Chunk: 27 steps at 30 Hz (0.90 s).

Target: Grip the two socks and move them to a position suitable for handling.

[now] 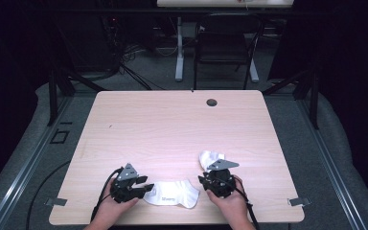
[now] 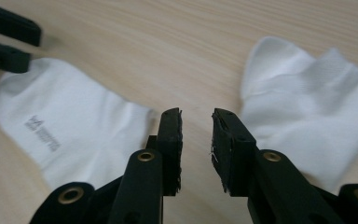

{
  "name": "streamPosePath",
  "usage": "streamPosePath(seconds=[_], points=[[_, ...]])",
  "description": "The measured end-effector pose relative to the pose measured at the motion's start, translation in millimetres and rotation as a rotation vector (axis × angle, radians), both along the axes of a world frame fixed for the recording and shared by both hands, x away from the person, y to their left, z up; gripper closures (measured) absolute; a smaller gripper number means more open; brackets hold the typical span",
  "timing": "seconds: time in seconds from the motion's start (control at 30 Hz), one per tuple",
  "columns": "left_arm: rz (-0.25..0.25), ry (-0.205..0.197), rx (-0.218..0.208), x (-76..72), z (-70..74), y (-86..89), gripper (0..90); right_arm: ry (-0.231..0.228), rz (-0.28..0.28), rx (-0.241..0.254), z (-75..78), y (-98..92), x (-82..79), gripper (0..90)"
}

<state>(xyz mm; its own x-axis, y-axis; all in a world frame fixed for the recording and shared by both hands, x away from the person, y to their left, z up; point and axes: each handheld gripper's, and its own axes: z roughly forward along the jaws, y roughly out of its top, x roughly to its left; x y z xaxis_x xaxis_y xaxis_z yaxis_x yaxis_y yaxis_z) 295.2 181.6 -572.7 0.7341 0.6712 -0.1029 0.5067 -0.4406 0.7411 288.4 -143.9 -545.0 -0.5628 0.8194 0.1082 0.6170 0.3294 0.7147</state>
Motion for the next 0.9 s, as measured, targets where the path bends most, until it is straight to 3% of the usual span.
streamPosePath(seconds=[0.2,0.47,0.63,0.9], points=[[0.017,0.001,-0.016,2.3,0.1,1.5,55.0,-0.021,-0.104,-0.006,-2.9,-16.8,23.6,70.7],[0.034,0.002,-0.028,4.9,0.7,4.4,54.8,0.024,-0.199,-0.023,-15.8,-20.3,53.6,68.6],[0.043,-0.001,-0.033,6.6,1.3,7.1,54.5,0.045,-0.198,-0.031,-23.6,-13.9,61.6,68.9],[0.057,0.0,-0.044,8.9,1.1,9.4,54.3,0.044,-0.134,-0.046,-26.7,5.4,63.4,70.0]])
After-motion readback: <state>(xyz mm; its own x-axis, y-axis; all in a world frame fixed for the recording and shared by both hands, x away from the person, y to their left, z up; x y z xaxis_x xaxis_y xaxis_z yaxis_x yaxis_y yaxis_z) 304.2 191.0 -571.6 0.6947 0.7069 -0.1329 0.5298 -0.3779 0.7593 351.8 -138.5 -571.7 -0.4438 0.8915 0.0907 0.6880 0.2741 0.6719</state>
